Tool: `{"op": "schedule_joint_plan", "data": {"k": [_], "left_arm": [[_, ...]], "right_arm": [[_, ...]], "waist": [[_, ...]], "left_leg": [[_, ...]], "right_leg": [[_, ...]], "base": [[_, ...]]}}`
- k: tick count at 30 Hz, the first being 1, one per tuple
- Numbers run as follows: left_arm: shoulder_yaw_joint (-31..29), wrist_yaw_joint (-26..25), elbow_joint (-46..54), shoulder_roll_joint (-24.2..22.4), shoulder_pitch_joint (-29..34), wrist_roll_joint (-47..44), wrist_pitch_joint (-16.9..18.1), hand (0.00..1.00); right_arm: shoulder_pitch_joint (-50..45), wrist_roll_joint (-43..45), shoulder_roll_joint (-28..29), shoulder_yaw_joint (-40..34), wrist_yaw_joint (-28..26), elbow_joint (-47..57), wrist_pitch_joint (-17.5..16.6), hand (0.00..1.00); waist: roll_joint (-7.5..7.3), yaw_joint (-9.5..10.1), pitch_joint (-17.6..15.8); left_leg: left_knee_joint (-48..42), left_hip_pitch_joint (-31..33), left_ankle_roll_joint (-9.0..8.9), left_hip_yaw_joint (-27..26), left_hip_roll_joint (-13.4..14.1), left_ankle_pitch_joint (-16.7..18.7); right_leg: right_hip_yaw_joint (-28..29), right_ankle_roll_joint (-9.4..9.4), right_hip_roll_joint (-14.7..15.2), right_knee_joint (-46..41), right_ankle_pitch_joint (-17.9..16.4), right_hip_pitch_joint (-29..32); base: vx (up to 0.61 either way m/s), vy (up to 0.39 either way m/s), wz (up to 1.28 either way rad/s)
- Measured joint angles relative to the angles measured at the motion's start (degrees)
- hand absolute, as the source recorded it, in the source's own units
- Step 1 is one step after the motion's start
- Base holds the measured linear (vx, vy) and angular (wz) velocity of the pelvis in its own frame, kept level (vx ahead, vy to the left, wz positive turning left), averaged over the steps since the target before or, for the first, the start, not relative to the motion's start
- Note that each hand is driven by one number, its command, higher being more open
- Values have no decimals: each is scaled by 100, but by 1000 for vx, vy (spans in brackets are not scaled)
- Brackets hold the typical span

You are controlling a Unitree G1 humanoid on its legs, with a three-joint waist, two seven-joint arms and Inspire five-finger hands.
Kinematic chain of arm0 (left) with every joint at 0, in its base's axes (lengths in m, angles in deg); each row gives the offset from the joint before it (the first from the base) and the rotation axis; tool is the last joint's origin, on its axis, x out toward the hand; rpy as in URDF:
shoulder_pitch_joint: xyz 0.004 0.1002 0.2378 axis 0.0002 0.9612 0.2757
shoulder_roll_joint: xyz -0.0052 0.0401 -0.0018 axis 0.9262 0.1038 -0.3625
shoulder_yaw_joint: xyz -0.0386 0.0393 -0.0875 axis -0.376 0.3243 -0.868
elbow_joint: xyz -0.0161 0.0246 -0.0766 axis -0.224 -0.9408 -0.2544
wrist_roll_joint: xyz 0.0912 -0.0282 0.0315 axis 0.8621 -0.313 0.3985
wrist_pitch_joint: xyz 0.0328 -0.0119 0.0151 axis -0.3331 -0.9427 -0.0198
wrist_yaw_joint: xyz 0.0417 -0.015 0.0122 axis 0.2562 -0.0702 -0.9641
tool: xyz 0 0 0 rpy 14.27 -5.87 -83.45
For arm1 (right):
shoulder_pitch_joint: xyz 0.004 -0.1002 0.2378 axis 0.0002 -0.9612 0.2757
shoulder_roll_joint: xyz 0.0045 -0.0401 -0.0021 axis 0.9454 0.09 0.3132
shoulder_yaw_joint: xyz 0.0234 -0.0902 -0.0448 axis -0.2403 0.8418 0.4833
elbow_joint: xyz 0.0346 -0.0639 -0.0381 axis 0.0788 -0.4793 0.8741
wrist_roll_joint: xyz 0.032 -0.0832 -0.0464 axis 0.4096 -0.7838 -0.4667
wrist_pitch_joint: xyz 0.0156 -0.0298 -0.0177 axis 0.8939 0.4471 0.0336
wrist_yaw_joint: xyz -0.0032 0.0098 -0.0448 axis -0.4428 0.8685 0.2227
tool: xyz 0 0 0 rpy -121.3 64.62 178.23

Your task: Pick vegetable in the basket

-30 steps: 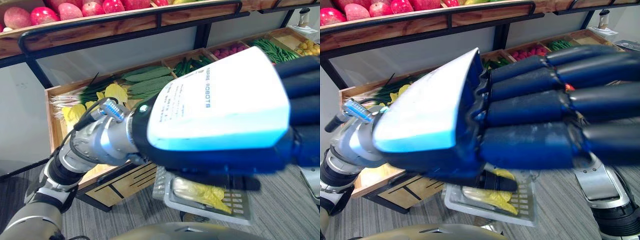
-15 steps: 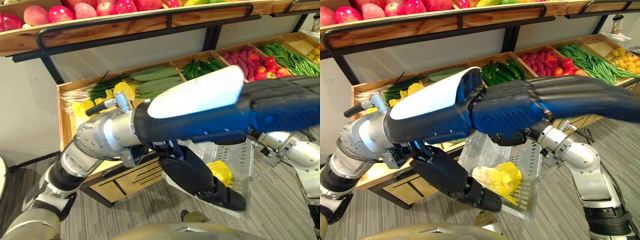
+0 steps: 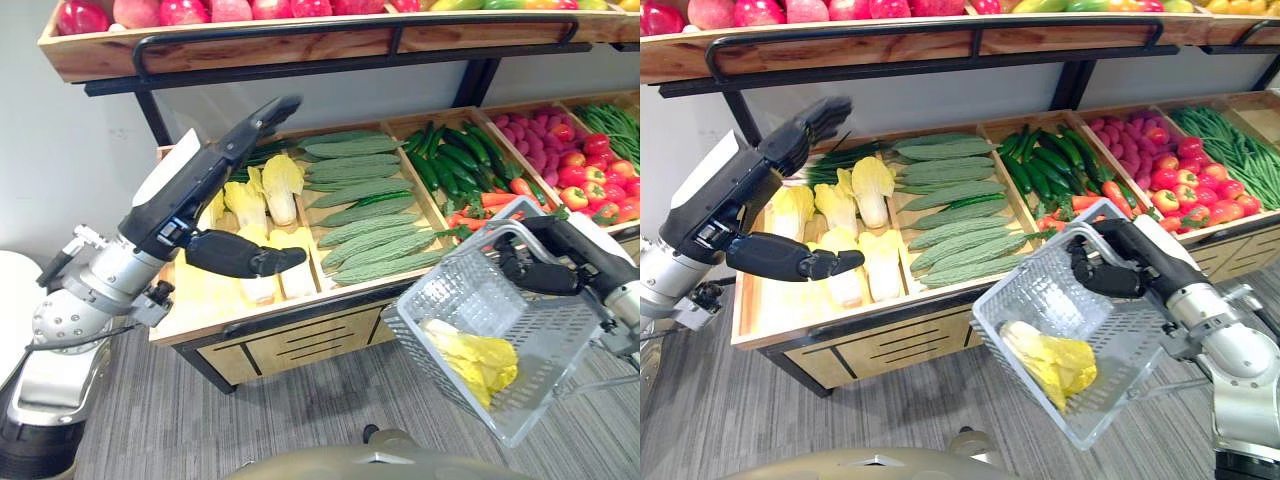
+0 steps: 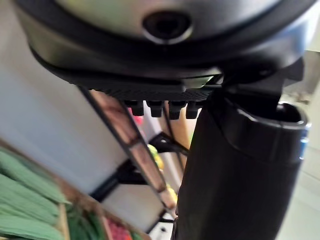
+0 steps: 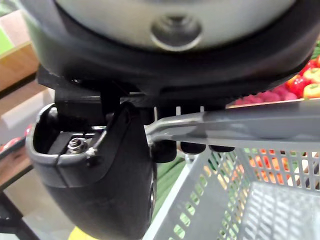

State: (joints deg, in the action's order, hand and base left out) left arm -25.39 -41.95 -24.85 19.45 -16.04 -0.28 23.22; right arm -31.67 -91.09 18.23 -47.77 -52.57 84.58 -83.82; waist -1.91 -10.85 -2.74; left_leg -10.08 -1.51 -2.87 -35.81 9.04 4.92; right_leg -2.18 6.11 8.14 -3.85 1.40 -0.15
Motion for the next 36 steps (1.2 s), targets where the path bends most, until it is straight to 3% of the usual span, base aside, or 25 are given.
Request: {"op": "schedule_joint_plan", "data": {"k": [3, 6, 8, 11, 14, 20, 25, 27, 36], "left_arm": [[-314, -28, -338, -409, 228, 10, -47, 100], [-1003, -296, -851, -1393, 509, -32, -55, 100], [-1605, -665, -1338, -2210, 684, -53, -79, 100], [-2273, -1165, -2108, -2885, 902, -5, -195, 100], [-2721, -1572, -2938, -3276, 1074, -51, -293, 100], [-3462, -2045, -4709, -3699, 1271, -689, -413, 100], [-3916, -2331, -6287, -3820, 1463, -1531, -429, 100], [-4007, -2381, -6566, -3926, 1472, -1856, -429, 100], [-4007, -2268, -7504, -4059, 1514, -1488, -686, 100]], "right_arm": [[-138, -39, 39, -215, 76, -235, 1, 0], [-270, -115, 321, -557, 286, -614, 5, 0], [-406, -148, 526, -906, 458, -884, 26, 0], [-459, -340, 535, -1169, 608, -1303, 116, 0], [-505, -450, 535, -1319, 769, -1706, 261, 0], [-513, -569, 535, -1503, 930, -2181, 448, 0], [-522, -781, 535, -1576, 989, -2265, 635, 0], [-523, -782, 535, -1576, 990, -2318, 681, 0], [-692, -786, 535, -1578, 1003, -2323, 693, 0]], "waist": [[-40, 21, 30], [-119, 76, 83], [-135, 125, 110], [-145, 145, 109], [-205, 151, 144], [-247, 186, 188], [-183, 138, 236], [-184, 136, 237], [-297, 87, 294]], "left_leg": [[255, -10, 11, 112, -104, -156], [731, -116, 11, 226, -249, -432], [1152, -237, 21, 306, -362, -657], [1524, -383, 22, 395, -459, -846], [1525, -391, 21, 484, -470, -846], [1526, -393, -11, 514, -455, -831], [1525, -406, -41, 514, -441, -812], [1523, -411, -44, 518, -436, -810], [1523, -552, -101, 502, -429, -768]], "right_leg": [[-116, -8, 31, 4, -21, 7], [-270, -14, 52, 8, -53, 1], [-391, -7, 61, 3, -95, -16], [-456, 2, 61, 2, -134, -76], [-543, 8, 77, -1, -179, -106], [-596, -3, 71, 2, -281, -116], [-602, 2, 62, -7, -306, -119], [-599, 9, 58, -13, -298, -123], [-581, 21, 62, -153, -444, -187]], "base": [[4, 2, 24], [9, -4, 25], [5, 7, 22], [6, 21, 18], [6, 16, 17], [7, 3, 2], [37, 5, 0], [32, 9, 1], [9, 4, -1]]}}
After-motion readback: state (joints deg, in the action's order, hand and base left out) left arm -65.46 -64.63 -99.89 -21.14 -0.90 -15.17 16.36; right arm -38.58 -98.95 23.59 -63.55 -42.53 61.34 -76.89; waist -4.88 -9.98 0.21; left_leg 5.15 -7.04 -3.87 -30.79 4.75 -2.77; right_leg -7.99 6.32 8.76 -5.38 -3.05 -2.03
